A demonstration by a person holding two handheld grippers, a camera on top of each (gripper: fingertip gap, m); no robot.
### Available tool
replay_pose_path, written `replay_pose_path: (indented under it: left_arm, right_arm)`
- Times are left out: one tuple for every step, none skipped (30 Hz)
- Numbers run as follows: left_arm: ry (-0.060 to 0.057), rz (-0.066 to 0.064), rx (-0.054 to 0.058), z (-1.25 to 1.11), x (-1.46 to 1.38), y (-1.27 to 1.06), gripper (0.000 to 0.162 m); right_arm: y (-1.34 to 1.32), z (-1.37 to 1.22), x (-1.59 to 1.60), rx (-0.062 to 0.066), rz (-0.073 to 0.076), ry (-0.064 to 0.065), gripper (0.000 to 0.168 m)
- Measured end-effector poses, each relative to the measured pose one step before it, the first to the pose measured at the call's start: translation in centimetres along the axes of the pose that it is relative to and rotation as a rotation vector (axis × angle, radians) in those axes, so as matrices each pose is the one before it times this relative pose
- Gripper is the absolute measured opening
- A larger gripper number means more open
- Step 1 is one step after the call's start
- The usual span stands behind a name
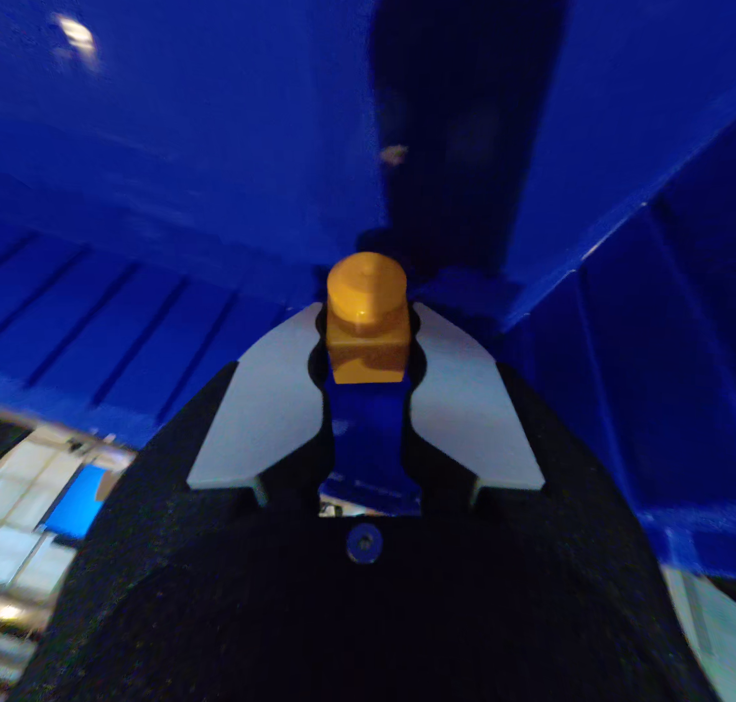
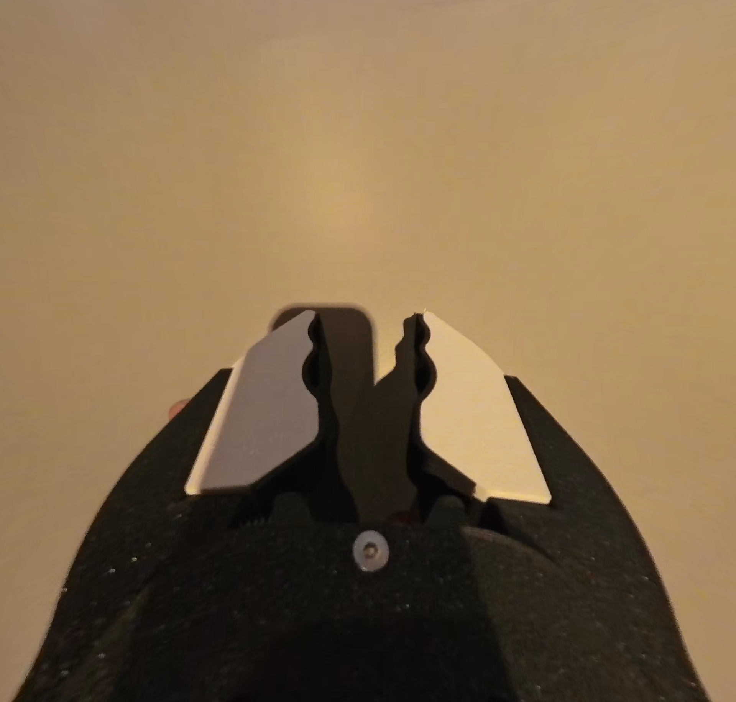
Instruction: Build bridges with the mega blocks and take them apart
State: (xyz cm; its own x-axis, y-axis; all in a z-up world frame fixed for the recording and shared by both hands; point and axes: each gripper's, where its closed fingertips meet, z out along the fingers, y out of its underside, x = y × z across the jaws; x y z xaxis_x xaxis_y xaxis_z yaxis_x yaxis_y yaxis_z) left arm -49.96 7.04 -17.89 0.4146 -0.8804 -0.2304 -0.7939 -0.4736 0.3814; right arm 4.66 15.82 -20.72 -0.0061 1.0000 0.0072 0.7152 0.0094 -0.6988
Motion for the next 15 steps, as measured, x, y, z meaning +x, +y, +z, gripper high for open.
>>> replay_pose_path:
  left_arm:
    - [-0.0583, -0.0185, 0.0011, -1.088, -0.727, -0.213, 0.037]
    - [-0.058, -0.0228, 0.0084, -1.313, -0.752, -0.421, 0.037]
    - [-0.0569, -0.0241, 0.016, -1.474, -0.787, -0.68, 0.037]
    - [-0.0556, -0.0227, 0.0232, -1.586, -0.811, -0.947, 0.036]
    - [-0.0514, -0.0235, 0.0251, -1.596, -0.79, -1.142, 0.036]
    - [-0.0453, -0.0198, 0.0258, -1.558, -0.739, -1.321, 0.036]
    - [-0.0415, -0.0173, 0.0222, -1.43, -0.687, -1.448, 0.036]
    - [-0.0351, -0.011, 0.0194, -1.315, -0.58, -1.548, 0.036]
    - [-0.0275, -0.0052, 0.0199, -1.175, -0.449, -1.662, 0.036]
    - [-0.0226, -0.0037, 0.0218, -1.037, -0.373, -1.772, 0.036]
    - [-0.0197, -0.0067, 0.0188, -0.894, -0.342, -1.822, 0.036]
    - [-0.016, -0.0005, 0.0209, -0.771, -0.269, -1.894, 0.036]
    - [-0.0153, -0.0008, 0.0214, -0.669, -0.253, -1.935, 0.036]
    - [-0.0104, -0.0001, 0.0179, -0.578, -0.172, -1.922, 0.036]
    - [-0.0095, 0.0064, 0.021, -0.496, -0.155, -1.957, 0.036]
  right_arm:
    - [0.003, -0.005, 0.003, 0.0003, 0.0001, 0.0003, 0.046]
    - [-0.001, 0.001, 0.0, 0.0001, -0.0003, 0.0006, 0.046]
    - [-0.004, 0.002, -0.001, 0.0003, 0.0002, 0.0, 0.046]
    - [-0.002, 0.001, 0.0, 0.0001, -0.0002, -0.0001, 0.046]
    - [-0.007, -0.007, 0.005, 0.0, 0.0, -0.0004, 0.047]
    - [0.0, 0.0, -0.01, 0.0, -0.0002, -0.0009, 0.047]
    - [-0.001, 0.0, -0.002, 0.0, -0.0007, -0.0014, 0.047]
    - [0.001, -0.001, -0.015, -0.0001, -0.0007, -0.0015, 0.047]
    - [0.002, -0.001, -0.023, -0.0002, -0.0017, -0.0011, 0.047]
    - [0.001, -0.001, -0.051, -0.0001, -0.0035, -0.002, 0.048]
    - [0.006, 0.007, -0.057, 0.0, -0.003, -0.0022, 0.049]
    - [0.006, -0.006, -0.048, 0.0001, -0.0026, -0.002, 0.05]
    - [0.007, -0.007, -0.084, -0.0001, -0.006, -0.0035, 0.051]
    - [0.014, 0.0, -0.093, -0.0001, -0.0054, -0.0039, 0.053]
    - [0.011, -0.012, -0.056, 0.0002, -0.0034, -0.0038, 0.054]
